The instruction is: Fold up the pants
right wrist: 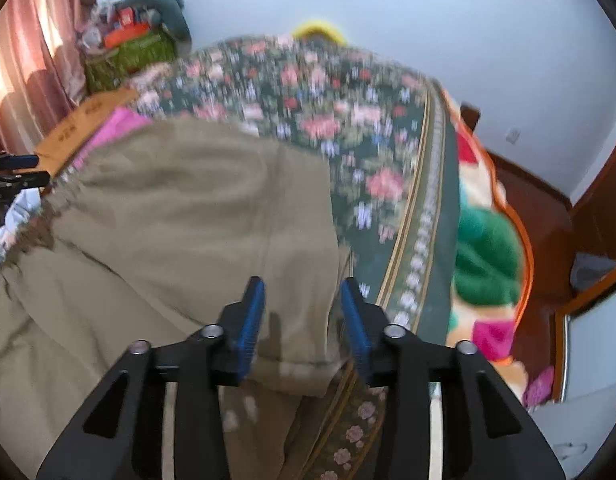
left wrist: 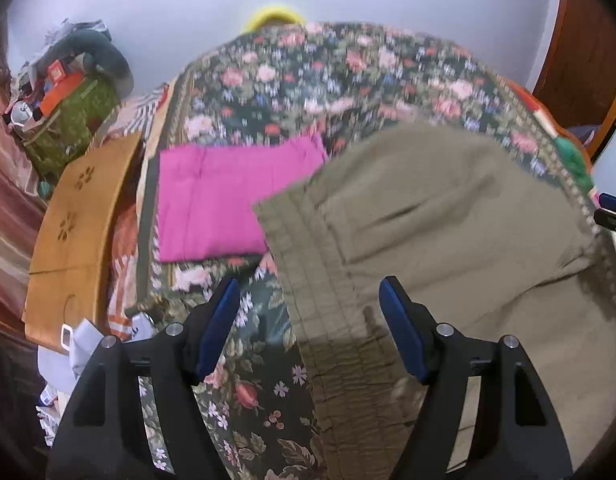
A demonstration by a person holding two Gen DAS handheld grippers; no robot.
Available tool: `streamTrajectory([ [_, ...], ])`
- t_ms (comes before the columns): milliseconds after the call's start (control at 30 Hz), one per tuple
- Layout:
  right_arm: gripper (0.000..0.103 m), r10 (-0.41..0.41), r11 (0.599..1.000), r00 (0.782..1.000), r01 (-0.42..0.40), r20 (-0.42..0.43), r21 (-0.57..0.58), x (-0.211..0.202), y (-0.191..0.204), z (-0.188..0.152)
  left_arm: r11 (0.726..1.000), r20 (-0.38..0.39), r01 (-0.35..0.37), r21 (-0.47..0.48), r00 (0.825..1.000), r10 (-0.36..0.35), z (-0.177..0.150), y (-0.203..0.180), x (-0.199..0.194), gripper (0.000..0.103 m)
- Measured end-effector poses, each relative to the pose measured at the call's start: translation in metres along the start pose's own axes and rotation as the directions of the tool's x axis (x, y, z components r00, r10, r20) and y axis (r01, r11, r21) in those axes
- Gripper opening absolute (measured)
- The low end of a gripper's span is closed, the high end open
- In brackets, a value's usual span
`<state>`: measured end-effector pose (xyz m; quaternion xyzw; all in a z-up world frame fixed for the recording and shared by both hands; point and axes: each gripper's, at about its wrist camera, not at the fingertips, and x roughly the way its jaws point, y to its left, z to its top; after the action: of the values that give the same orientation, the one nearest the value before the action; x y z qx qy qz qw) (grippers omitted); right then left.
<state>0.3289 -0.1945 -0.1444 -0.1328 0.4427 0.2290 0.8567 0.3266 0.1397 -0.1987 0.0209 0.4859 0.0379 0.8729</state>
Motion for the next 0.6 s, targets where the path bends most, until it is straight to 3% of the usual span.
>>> streamTrajectory([
  [133,0.051,0.020,1.000,0.996,-0.020,0.082,0.004,-0.017,0.003,0.022,1.000,0.041,0.000,-0.006,0.999,0.000,0.020,0.004,-0.012,0.074],
  [233,0.059,0.044,0.999,0.990,-0.047,0.131,0.025,-0.021,0.001,0.037,1.000,0.072,-0.018,-0.002,0.997,0.018,0.033,0.005,-0.011,0.089],
  [300,0.063,0.047,0.998,0.987,-0.053,0.155,0.035,-0.018,-0.003,0.046,1.000,0.081,-0.026,-0.005,0.996,0.026,0.039,0.006,-0.006,0.090],
  [433,0.064,0.058,0.997,0.988,-0.064,0.141,0.042,0.006,-0.010,0.061,0.999,0.054,-0.019,-0.030,0.998,0.020,0.049,0.011,0.017,0.091],
  [600,0.078,0.092,0.991,0.994,-0.097,0.055,0.092,0.063,-0.021,0.077,0.997,-0.009,-0.023,-0.070,1.000,0.023,0.055,0.021,0.057,0.091],
])
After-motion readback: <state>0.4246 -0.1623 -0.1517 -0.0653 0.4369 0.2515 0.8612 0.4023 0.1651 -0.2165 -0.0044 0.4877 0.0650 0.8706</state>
